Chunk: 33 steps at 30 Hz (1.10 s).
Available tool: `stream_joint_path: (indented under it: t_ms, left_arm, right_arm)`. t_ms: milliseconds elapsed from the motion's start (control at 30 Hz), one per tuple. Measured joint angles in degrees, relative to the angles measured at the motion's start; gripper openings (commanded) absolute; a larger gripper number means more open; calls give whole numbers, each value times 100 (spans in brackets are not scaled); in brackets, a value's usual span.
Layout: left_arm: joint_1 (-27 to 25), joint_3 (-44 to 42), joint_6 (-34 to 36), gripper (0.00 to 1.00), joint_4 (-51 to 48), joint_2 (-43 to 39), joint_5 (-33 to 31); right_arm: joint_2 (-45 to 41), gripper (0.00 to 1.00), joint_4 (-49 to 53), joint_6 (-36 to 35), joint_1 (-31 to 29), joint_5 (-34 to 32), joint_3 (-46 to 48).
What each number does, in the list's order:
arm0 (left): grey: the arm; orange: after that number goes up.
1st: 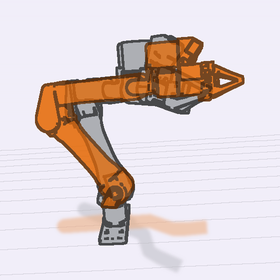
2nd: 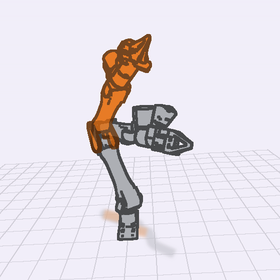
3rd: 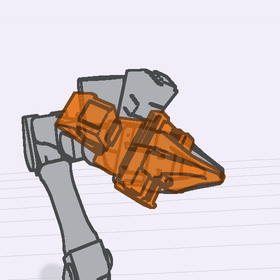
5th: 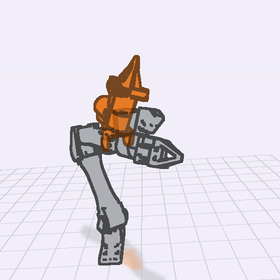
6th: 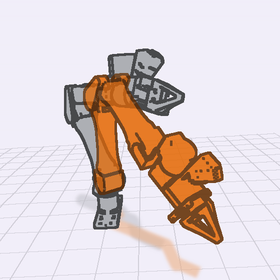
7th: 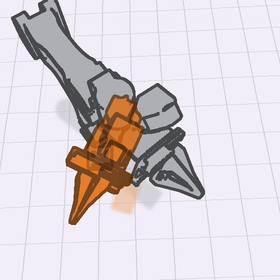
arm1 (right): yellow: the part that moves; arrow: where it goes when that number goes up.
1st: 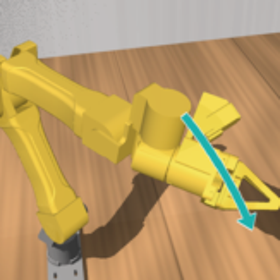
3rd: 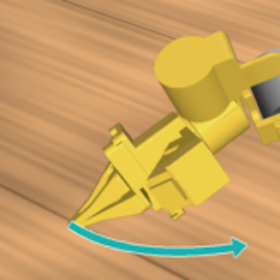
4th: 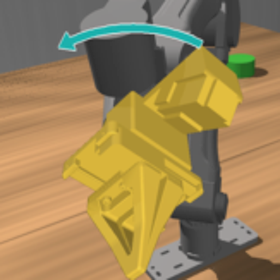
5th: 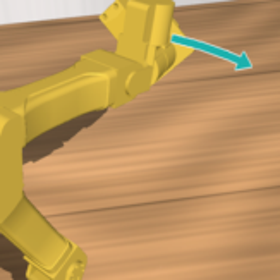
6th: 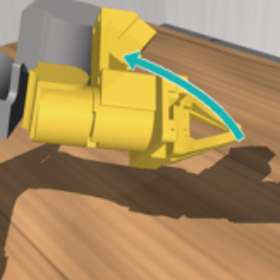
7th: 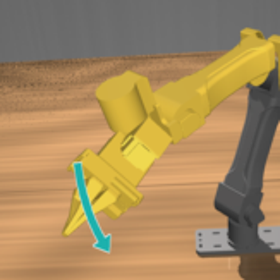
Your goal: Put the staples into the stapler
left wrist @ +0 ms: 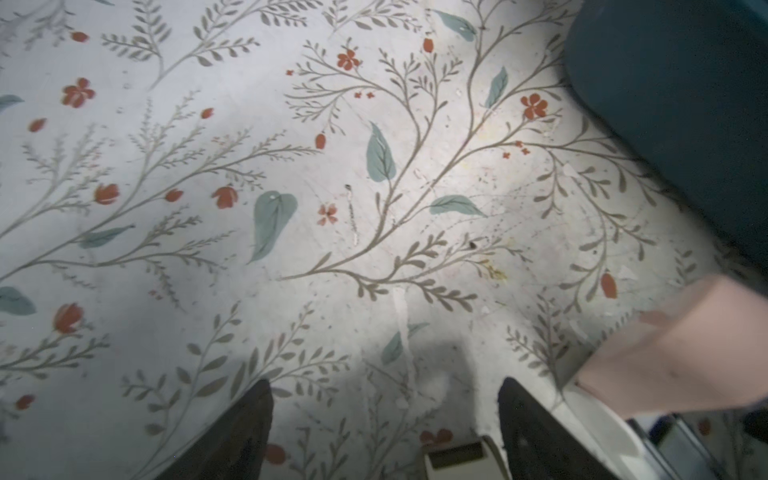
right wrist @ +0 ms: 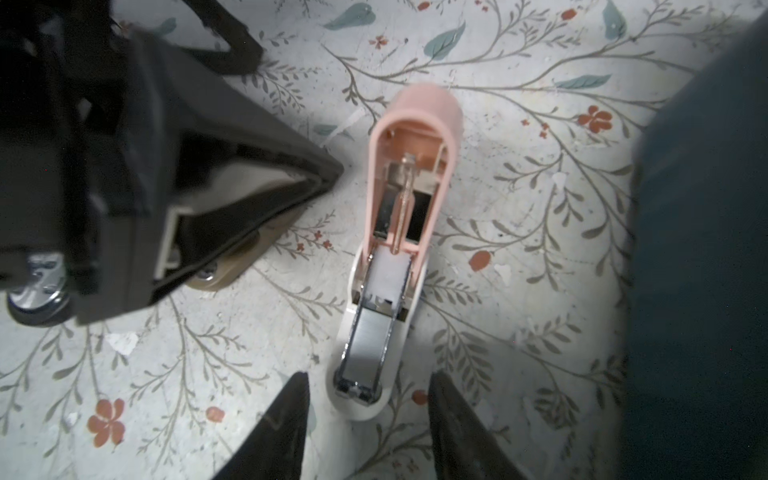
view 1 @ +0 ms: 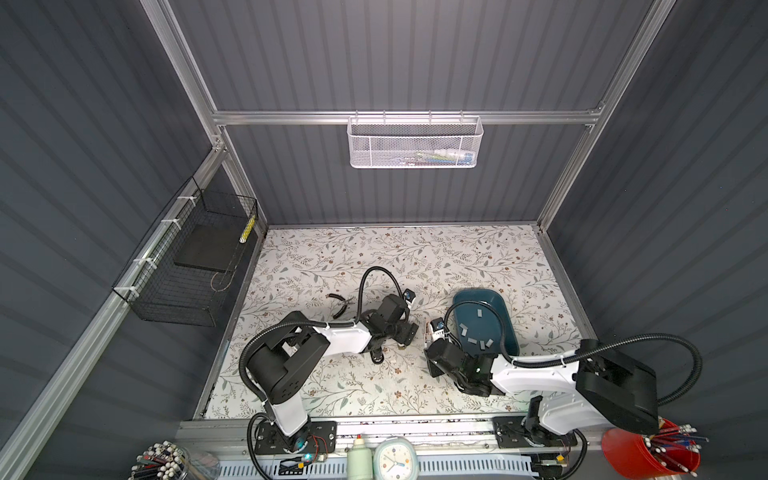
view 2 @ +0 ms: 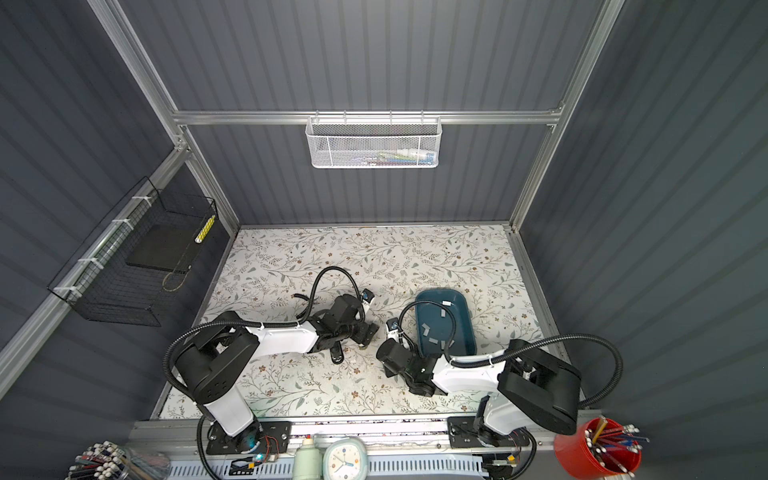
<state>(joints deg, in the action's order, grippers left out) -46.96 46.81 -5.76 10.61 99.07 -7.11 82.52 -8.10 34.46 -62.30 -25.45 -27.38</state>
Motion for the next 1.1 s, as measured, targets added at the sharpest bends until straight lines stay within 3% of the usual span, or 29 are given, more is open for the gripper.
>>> stream_joint_path:
  t_ms: [133,233,533,833,900,1100]
  left_arm:
    - [33,321,0,86,-216,33,-94]
    - [70,785,2,86,-286,249,-33]
    - [98,1233,52,85,-313,782,549]
    - [98,553,190,85,-15,459,1176]
    - [101,367,219,85,52,315,1259]
    - [20,162,260,85,409,236,1471]
  right_arm:
    - [278,49,-11,7,-22,-87,-39]
    - [428,41,-28,24,-24,-170,-149]
    - [514,29,-105,109,-26,-273,-188]
    - [514,29,-258,116,-37,-306,-116]
    - [514,36,-280,116,-37,-304,-107]
    - [494,44,-391,129,-35,-293,-50]
